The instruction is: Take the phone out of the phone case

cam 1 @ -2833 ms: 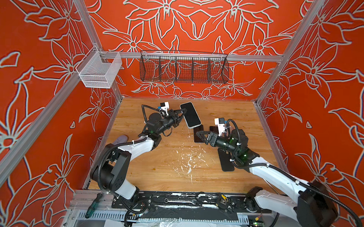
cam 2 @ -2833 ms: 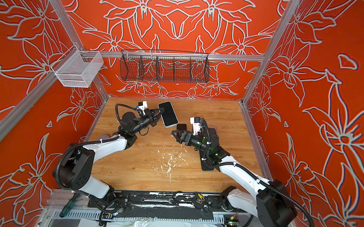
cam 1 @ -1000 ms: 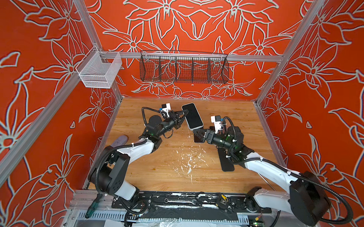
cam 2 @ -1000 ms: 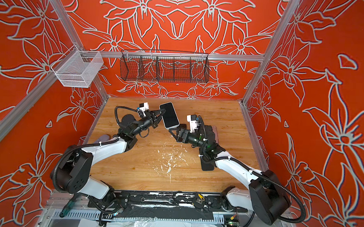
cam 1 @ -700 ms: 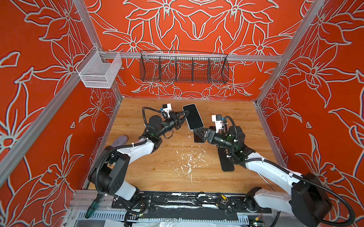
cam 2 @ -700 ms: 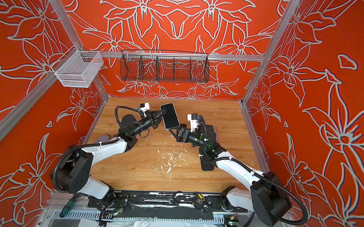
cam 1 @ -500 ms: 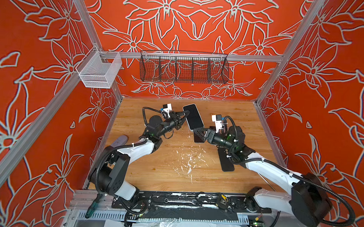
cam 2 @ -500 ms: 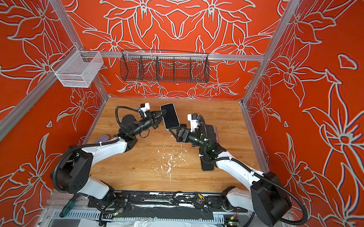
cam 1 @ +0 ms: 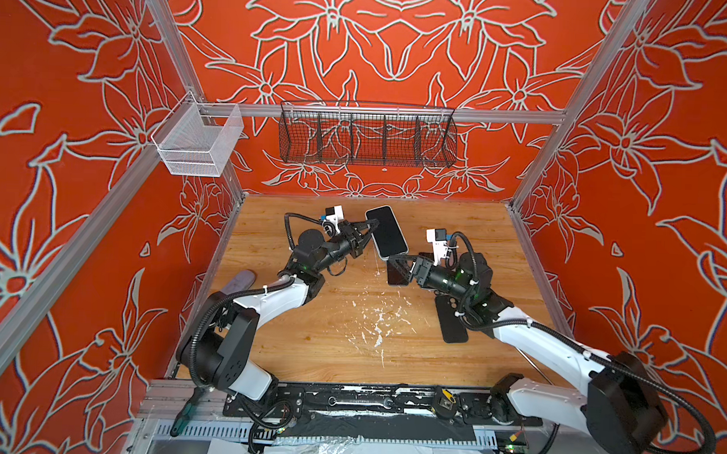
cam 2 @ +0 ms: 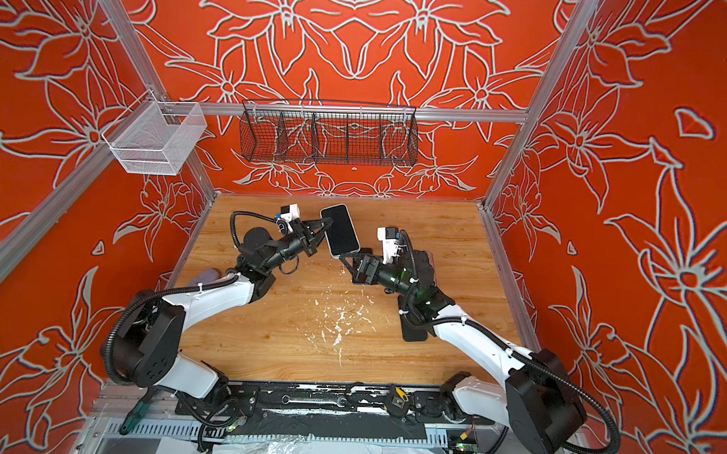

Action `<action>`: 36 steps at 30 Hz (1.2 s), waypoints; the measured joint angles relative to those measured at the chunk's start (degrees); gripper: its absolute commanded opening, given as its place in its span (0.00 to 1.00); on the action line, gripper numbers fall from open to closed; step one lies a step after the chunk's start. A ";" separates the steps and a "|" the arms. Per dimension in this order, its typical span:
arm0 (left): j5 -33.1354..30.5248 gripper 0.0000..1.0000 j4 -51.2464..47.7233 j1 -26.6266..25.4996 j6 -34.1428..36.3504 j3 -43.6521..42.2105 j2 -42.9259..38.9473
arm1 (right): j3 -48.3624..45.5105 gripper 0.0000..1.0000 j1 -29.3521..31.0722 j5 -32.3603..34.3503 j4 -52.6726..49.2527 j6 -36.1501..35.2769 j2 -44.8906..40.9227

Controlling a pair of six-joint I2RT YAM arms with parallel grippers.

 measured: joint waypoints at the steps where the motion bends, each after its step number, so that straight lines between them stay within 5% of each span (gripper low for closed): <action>1: 0.04 0.00 -0.04 -0.07 -0.02 0.31 0.00 | 0.00 0.93 0.00 0.37 -0.17 -0.28 -0.33; 36: -3.65 0.00 -1.66 -1.92 -1.99 1.11 0.07 | -2.64 0.93 0.00 4.59 4.33 -2.14 -0.92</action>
